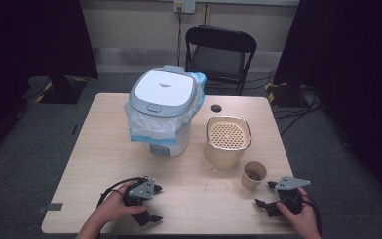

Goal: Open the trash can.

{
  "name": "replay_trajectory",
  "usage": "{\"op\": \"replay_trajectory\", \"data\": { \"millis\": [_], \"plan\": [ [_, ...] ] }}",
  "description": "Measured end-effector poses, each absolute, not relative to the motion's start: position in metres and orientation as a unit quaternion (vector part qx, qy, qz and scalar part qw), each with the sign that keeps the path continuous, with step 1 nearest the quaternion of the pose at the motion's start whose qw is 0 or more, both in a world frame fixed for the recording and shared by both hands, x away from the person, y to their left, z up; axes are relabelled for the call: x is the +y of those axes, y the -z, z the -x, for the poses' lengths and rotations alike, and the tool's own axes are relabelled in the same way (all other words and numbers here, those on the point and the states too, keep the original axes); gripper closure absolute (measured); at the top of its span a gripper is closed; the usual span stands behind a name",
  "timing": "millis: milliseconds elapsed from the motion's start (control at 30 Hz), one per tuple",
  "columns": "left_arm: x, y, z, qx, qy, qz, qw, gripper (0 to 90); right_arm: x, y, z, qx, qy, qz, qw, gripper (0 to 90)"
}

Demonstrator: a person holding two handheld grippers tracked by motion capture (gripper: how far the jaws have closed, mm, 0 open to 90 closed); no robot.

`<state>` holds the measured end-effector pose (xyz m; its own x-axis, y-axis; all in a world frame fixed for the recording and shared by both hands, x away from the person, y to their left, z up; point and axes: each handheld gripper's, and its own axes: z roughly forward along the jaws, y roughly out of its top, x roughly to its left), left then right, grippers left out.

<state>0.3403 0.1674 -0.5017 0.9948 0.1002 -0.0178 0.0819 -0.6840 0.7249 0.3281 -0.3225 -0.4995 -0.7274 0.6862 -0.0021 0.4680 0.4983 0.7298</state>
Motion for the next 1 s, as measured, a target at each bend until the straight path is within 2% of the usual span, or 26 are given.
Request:
{"op": "replay_trajectory", "data": {
  "millis": [133,233,533,1000],
  "plan": [
    [0.17,0.501,-0.341,0.062,-0.015,-0.914,0.4,8.3,-0.322,0.499,-0.328,0.853,-0.369,-0.338,0.148,12.3],
    [0.172,0.497,-0.343,0.076,-0.012,-0.915,0.395,16.4,-0.322,0.499,-0.328,0.853,-0.369,-0.339,0.147,12.3],
    [0.183,0.47,-0.345,0.138,-0.018,-0.895,0.423,16.0,-0.322,0.5,-0.328,0.853,-0.37,-0.338,0.147,12.3],
    [0.193,0.417,-0.353,0.181,-0.016,-0.885,0.429,15.9,-0.322,0.5,-0.328,0.853,-0.37,-0.337,0.147,12.2]
  ]
}}
